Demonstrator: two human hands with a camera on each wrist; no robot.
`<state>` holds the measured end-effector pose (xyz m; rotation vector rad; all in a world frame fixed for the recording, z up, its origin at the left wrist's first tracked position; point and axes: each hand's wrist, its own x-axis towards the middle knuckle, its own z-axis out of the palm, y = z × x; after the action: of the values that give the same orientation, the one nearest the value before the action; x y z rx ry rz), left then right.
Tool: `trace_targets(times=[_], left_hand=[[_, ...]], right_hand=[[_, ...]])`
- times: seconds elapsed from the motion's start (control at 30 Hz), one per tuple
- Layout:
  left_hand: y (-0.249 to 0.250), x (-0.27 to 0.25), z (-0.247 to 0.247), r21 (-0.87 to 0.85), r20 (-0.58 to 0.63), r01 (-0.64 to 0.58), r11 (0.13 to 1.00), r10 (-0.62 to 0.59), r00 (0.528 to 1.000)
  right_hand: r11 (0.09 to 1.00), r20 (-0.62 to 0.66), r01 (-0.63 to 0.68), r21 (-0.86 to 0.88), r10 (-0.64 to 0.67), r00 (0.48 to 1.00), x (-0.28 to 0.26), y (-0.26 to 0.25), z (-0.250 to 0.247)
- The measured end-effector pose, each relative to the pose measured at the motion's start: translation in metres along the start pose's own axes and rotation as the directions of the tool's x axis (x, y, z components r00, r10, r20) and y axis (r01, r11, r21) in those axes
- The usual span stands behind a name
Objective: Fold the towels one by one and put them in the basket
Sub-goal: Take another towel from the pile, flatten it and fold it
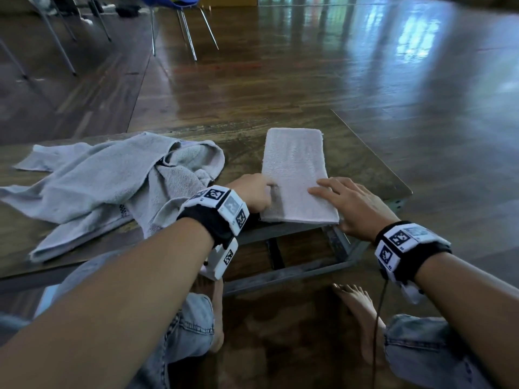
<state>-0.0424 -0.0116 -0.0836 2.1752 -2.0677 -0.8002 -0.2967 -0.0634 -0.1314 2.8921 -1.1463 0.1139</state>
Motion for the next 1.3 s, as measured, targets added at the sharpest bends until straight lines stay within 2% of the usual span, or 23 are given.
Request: trace_targets(times=[0.1, 0.2, 0.3, 0.33, 0.37, 0.43, 0.5, 0.53, 0.6, 0.8, 0.93, 1.03, 1.17, 1.3], left_hand=[[-0.012, -0.005, -0.001, 0.121, 0.072, -0.021, 0.992, 0.012, 0.997], [-0.014, -0.007, -0.005, 0.128, 0.09, -0.057, 0.99, 0.046, 0.995], [-0.002, -0.005, -0.013, -0.079, -0.069, -0.257, 0.963, 0.252, 0.965], [0.001, -0.003, -0.016, -0.169, -0.133, -0.281, 0.945, 0.261, 0.956], [0.003, -0.001, -0.019, -0.275, -0.175, -0.255, 0.927, 0.213, 0.961], [0.002, 0.008, -0.02, -0.425, -0.135, -0.104, 0.899, 0.05, 0.99], [0.0, 0.016, -0.016, -0.356, -0.013, 0.036, 0.934, -0.044, 0.999], [0.0, 0.02, -0.013, -0.301, 0.033, 0.077, 0.95, -0.07, 0.997], [0.003, 0.028, -0.009, -0.267, 0.051, 0.111, 0.957, -0.1, 0.994], [0.015, 0.061, -0.018, -0.266, -0.104, 0.071, 0.961, -0.102, 0.989], [0.009, 0.074, -0.015, -0.158, -0.086, 0.026, 0.987, -0.04, 0.995], [0.007, 0.08, -0.01, -0.102, -0.125, -0.003, 0.995, -0.01, 0.992], [0.009, 0.084, -0.005, -0.139, -0.205, -0.022, 0.99, -0.007, 0.979], [0.009, 0.086, -0.005, -0.208, -0.185, 0.01, 0.978, -0.049, 0.982]], right_hand=[[0.973, -0.208, 0.013, 0.231, 0.036, 0.977, 0.002, -0.001, -0.006], [0.851, -0.282, -0.009, 0.525, 0.184, 0.942, 0.009, -0.007, -0.024], [0.719, -0.257, -0.058, 0.693, 0.322, 0.911, 0.016, -0.01, -0.047], [0.669, -0.244, -0.066, 0.74, 0.359, 0.901, 0.018, -0.01, -0.053], [0.607, -0.215, -0.08, 0.791, 0.399, 0.891, 0.02, -0.009, -0.058], [0.468, -0.05, -0.203, 0.86, 0.473, 0.879, 0.023, -0.005, -0.062], [0.38, 0.222, -0.431, 0.818, 0.482, 0.847, 0.024, 0.001, -0.058], [0.367, 0.328, -0.52, 0.771, 0.471, 0.819, 0.024, 0.004, -0.055], [0.363, 0.408, -0.593, 0.719, 0.47, 0.783, 0.026, 0.011, -0.048], [0.362, 0.311, -0.582, 0.729, 0.582, 0.752, 0.049, 0.031, -0.039], [0.386, 0.341, -0.638, 0.666, 0.603, 0.721, 0.058, 0.039, -0.032], [0.362, 0.34, -0.656, 0.662, 0.635, 0.694, 0.063, 0.04, -0.029], [0.332, 0.34, -0.673, 0.661, 0.667, 0.663, 0.065, 0.038, -0.031], [0.392, 0.298, -0.7, 0.597, 0.702, 0.647, 0.065, 0.039, -0.033]])
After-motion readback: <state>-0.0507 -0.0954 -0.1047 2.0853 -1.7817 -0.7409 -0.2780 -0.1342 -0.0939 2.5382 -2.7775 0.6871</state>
